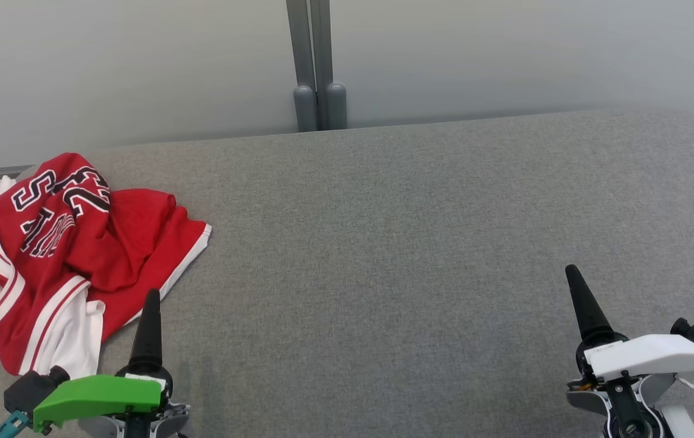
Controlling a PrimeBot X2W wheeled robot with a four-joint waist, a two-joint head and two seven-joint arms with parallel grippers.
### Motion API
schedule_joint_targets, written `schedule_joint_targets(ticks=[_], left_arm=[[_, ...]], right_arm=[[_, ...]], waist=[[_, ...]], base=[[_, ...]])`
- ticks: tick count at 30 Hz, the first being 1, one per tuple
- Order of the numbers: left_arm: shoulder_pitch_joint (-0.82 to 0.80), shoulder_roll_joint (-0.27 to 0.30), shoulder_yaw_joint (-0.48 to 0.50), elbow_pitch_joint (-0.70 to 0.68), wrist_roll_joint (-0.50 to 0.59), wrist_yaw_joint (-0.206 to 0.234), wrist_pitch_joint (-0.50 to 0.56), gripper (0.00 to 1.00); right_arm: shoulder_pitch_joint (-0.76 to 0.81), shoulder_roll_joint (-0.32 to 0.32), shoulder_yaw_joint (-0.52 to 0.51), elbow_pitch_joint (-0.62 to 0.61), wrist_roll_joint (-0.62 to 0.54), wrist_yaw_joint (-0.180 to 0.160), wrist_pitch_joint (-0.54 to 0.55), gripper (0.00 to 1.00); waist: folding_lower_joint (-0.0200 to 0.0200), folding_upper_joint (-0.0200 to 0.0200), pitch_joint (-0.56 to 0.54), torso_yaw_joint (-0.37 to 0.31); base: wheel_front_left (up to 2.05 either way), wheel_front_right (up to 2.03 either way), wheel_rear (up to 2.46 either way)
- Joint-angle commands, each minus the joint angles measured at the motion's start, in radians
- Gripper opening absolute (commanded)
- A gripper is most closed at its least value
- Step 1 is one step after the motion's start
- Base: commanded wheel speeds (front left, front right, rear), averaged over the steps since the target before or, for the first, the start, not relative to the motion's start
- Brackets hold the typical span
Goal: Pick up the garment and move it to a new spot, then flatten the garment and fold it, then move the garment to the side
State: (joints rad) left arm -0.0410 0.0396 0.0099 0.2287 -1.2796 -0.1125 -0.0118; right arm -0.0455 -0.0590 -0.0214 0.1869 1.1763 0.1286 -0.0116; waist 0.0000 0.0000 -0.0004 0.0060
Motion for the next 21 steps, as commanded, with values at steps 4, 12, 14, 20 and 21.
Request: schedule_joint_targets(ticks=[4,12,14,20,21], left_arm=[[-0.004,0.007,-0.006,-0.023,0.113,0.017,-0.024,1.0],[-0.001,0.008,-0.007,-0.022,0.273,0.032,-0.052,1.0],[0.0,0.008,-0.007,-0.023,0.313,0.035,-0.059,1.0],[0.002,0.011,-0.012,-0.017,0.436,0.036,-0.078,1.0],[0.001,0.011,-0.013,-0.017,0.452,0.035,-0.081,1.0]], right_arm=[[-0.011,-0.025,0.022,-0.034,-0.115,0.002,-0.024,1.0],[-0.013,-0.055,0.053,-0.052,-0.262,0.002,-0.052,1.0],[-0.012,-0.06,0.06,-0.054,-0.292,0.002,-0.058,1.0],[-0.008,-0.072,0.077,-0.061,-0.381,0.002,-0.078,1.0],[-0.007,-0.073,0.079,-0.062,-0.393,0.002,-0.081,1.0]], waist=[[0.0,0.0,-0.001,0.001],[0.0,0.0,-0.006,0.005],[0.0,0.0,-0.007,0.006],[0.0,0.0,-0.008,0.007],[0.0,0.0,-0.009,0.007]], base=[[0.0,0.0,0.0],[0.0,0.0,0.0],[0.0,0.0,0.0],[0.0,0.0,0.0],[0.0,0.0,0.0]])
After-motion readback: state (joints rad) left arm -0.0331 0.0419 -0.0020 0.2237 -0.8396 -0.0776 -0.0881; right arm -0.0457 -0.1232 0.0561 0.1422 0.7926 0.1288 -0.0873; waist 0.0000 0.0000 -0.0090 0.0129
